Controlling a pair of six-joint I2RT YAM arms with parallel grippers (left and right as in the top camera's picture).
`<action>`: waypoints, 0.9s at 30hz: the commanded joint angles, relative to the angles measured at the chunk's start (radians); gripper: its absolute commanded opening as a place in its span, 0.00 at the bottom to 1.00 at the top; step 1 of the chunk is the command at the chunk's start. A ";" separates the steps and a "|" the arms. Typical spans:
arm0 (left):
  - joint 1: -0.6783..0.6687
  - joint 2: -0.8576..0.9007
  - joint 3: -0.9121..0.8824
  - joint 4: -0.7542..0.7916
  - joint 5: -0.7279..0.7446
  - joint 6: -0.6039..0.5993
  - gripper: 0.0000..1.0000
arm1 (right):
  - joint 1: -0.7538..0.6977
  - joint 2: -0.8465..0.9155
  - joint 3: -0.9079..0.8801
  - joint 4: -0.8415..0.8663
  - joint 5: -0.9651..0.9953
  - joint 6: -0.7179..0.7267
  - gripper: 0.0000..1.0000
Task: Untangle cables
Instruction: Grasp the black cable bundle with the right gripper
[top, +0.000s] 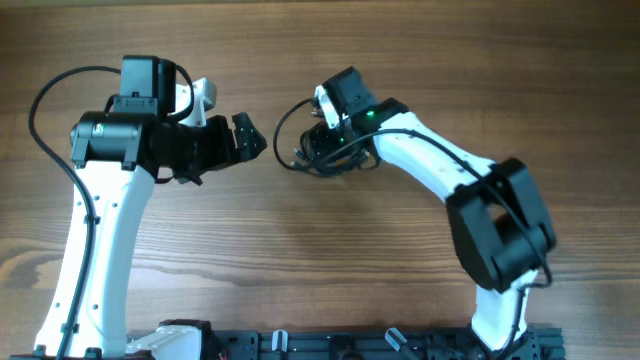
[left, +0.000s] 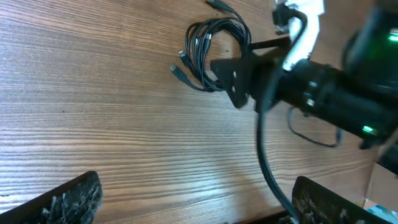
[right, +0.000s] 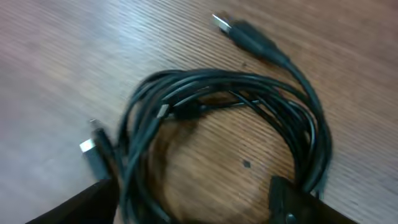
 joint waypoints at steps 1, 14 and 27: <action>-0.004 -0.002 0.016 -0.010 -0.006 0.016 1.00 | 0.001 0.048 0.006 0.019 0.070 0.129 0.76; -0.004 -0.002 0.016 -0.012 -0.006 0.016 1.00 | -0.033 0.048 0.004 0.063 0.253 0.203 0.69; -0.004 -0.002 0.016 -0.012 -0.006 0.016 1.00 | -0.043 0.048 -0.024 0.106 0.338 0.173 0.75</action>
